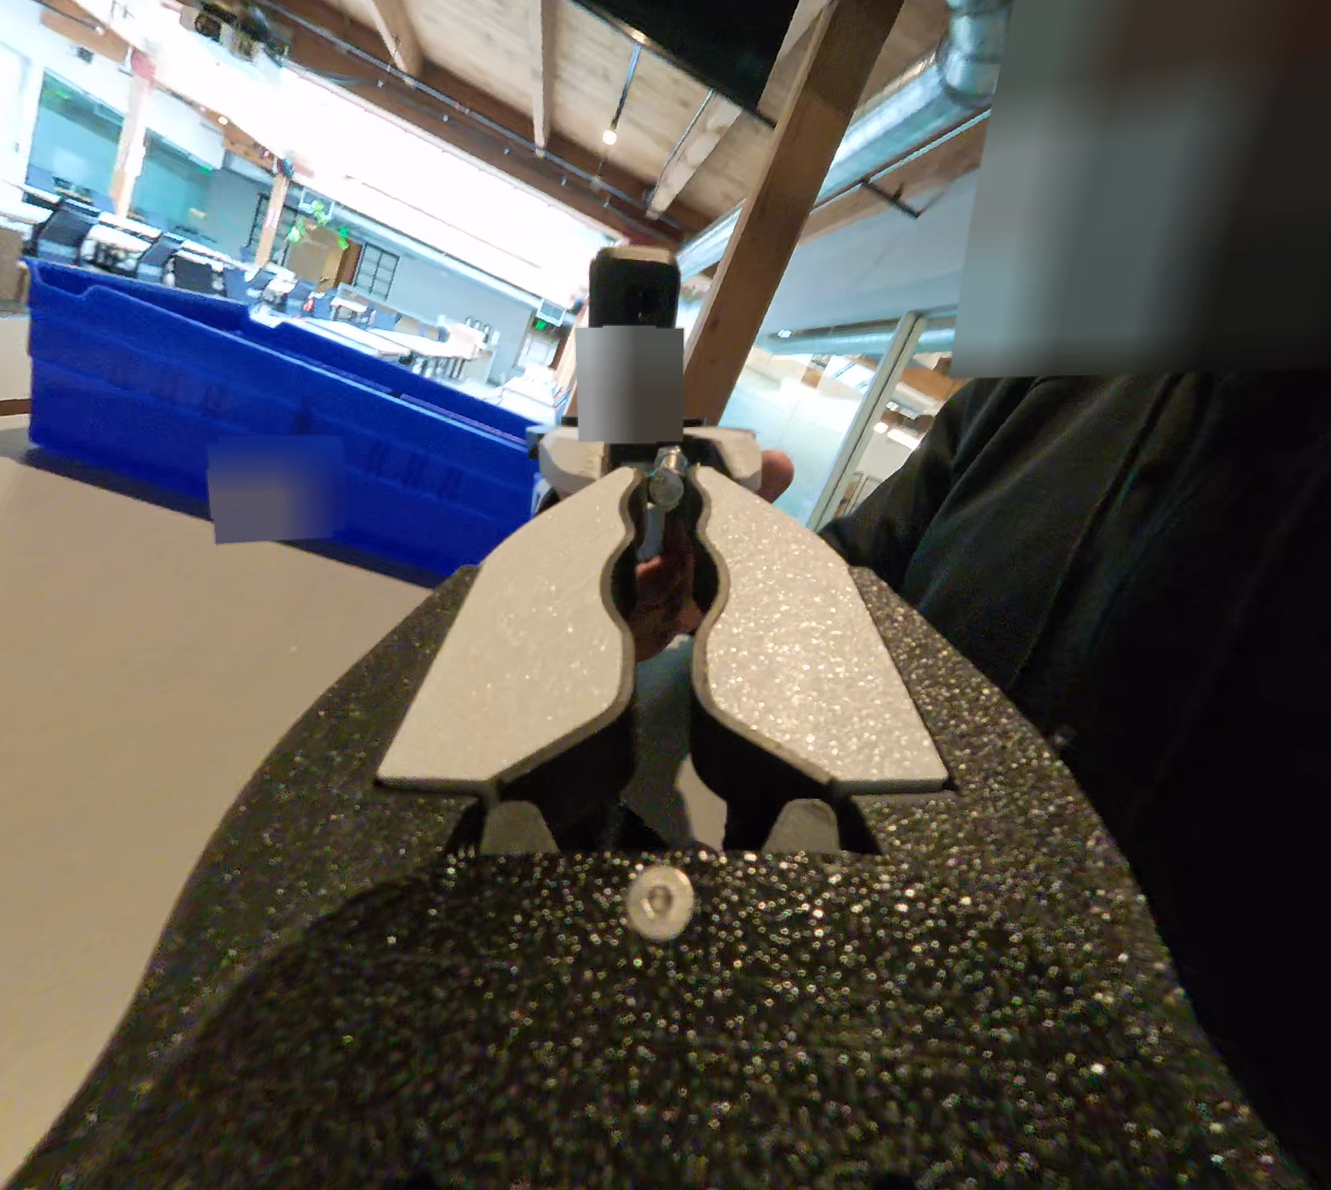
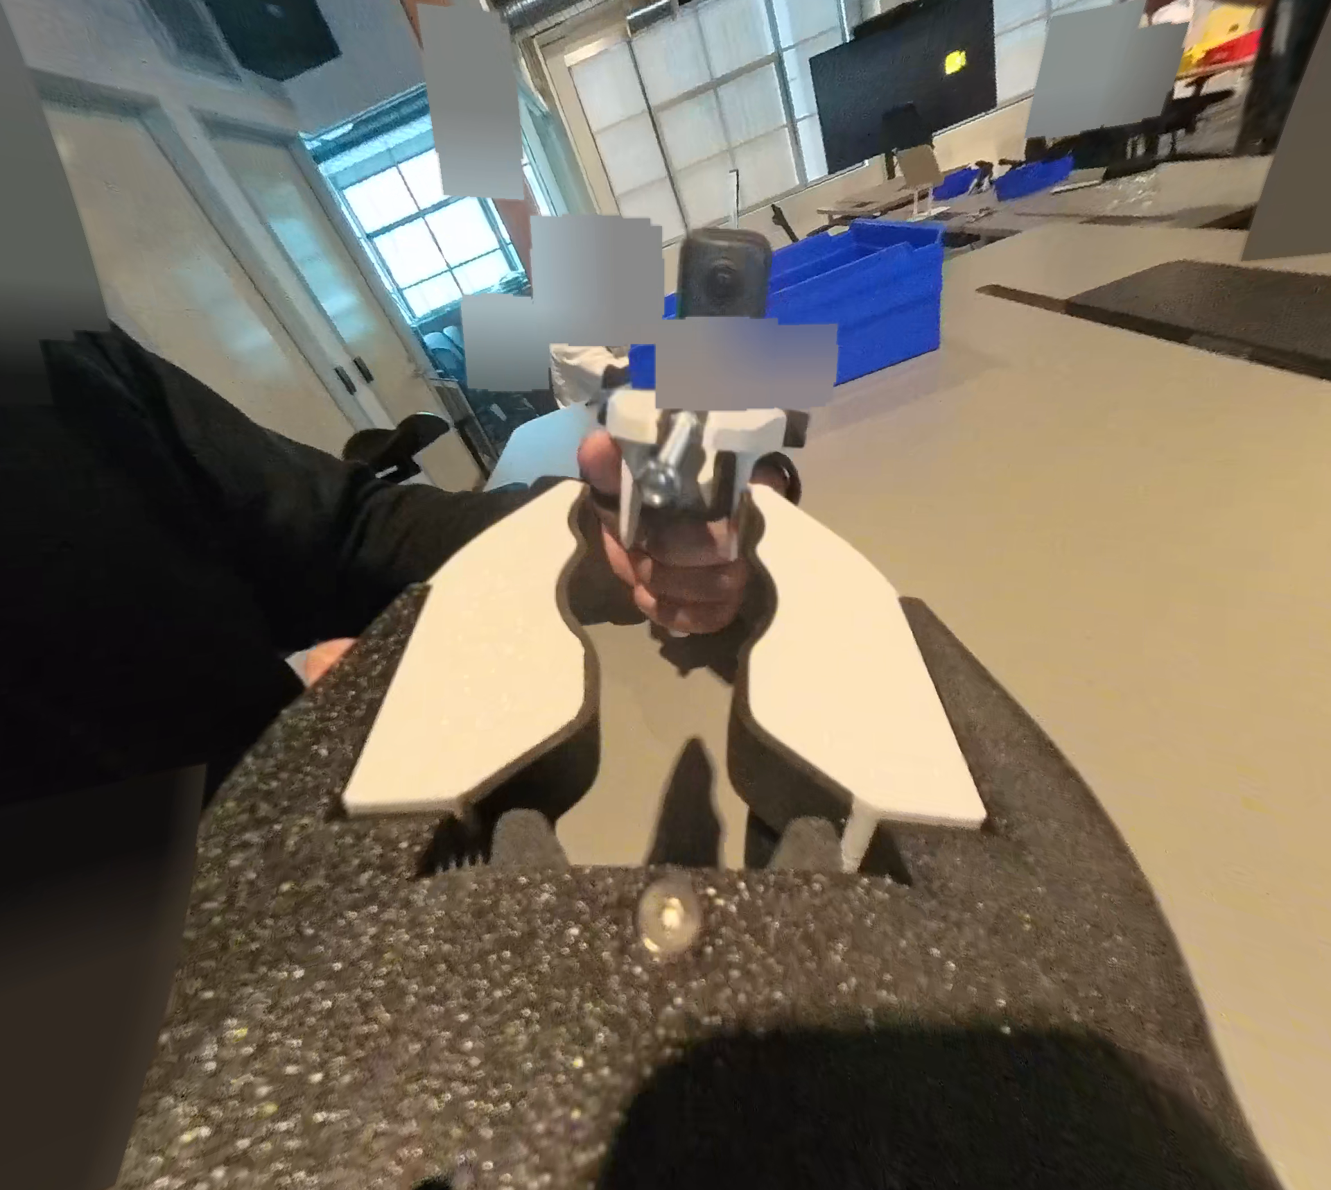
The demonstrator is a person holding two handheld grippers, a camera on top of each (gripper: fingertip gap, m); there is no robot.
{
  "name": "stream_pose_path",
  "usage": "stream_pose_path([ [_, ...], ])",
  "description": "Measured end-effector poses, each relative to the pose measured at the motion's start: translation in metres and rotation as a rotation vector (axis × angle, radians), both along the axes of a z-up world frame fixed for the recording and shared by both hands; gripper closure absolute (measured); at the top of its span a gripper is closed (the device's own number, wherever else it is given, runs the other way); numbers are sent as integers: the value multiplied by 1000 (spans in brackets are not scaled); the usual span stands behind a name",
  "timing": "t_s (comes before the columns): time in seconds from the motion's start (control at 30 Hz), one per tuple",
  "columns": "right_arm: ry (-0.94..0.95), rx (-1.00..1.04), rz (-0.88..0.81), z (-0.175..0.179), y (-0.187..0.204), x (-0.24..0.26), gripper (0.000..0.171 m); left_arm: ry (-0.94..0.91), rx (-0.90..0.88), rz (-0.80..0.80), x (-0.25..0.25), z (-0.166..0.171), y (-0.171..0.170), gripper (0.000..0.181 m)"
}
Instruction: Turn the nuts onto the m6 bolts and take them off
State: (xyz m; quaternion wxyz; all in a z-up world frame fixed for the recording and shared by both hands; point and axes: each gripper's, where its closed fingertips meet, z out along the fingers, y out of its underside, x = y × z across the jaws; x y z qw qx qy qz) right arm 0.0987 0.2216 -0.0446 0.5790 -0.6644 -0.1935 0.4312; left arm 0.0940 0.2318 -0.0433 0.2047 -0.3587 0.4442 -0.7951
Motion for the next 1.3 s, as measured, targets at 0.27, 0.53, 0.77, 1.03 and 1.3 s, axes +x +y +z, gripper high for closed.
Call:
stream_pose_path([
  [0.27, -370, 161, -64, -23, 0, 2, 161, 94, 19, -18, 7, -12, -5, 171],
  [0.53, -810, 640, -282, -26, -2, 16, 155, 139, 12, -54, 9, -17, -13, 172],
  [0.77, -333, 281, -135, -29, 5, 18, 133, 22, 155, 127, 11, -11, -1, 171],
  [1.03, -31, 107, 11, -21, 0, 12, 133, -15, 256, 185, 13, -12, -3, 172],
  [1.3, -356, 219, -65, -34, -3, 24, 161, 63, 278, 163, 21, -21, -7, 172],
])
